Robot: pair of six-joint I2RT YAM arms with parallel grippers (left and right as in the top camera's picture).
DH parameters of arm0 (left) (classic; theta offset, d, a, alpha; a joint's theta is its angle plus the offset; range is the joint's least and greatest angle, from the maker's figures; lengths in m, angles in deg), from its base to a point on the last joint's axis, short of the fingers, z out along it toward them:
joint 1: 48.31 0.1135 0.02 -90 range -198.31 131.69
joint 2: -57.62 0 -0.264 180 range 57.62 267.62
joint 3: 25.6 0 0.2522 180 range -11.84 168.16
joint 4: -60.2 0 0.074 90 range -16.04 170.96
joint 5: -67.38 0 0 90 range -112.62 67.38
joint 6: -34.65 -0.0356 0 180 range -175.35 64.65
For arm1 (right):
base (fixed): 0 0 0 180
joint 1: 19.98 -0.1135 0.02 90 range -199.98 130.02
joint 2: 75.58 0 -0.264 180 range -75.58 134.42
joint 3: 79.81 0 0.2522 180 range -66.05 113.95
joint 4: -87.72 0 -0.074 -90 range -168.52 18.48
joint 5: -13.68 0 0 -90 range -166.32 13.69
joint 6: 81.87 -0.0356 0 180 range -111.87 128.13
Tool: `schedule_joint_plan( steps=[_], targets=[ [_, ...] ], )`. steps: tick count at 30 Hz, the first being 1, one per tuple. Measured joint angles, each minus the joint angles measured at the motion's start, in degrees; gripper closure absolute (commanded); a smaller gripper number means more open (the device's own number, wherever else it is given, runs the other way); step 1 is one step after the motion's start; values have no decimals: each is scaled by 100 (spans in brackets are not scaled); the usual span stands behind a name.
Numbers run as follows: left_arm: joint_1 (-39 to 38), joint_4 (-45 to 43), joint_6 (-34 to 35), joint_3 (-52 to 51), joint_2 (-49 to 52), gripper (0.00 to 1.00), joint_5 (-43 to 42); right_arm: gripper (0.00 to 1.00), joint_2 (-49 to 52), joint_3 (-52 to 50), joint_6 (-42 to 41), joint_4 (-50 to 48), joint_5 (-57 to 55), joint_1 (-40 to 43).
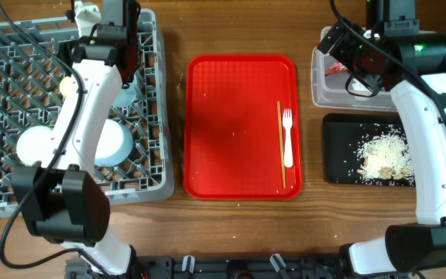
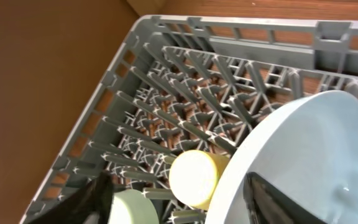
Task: Sort waste into correct bins and load items into the dishwasher rack
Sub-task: 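Release the plate and withdraw the left arm to the rack's front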
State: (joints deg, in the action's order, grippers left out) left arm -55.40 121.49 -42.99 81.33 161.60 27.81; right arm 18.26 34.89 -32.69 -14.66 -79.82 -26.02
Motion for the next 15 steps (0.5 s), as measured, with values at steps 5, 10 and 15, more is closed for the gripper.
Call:
schedule_joint_plan(
  steps=[5,10,15],
  targets=[
    [0,181,214,0,-763,22,-807,0,0,0,0,0,0,0],
    [0,260,822,4,-2380,0,-1860,0,0,0,0,0,0,0],
    [-4,796,1285,37,-4079,0,-2833,0,0,0,0,-2,0,0]
  ],
)
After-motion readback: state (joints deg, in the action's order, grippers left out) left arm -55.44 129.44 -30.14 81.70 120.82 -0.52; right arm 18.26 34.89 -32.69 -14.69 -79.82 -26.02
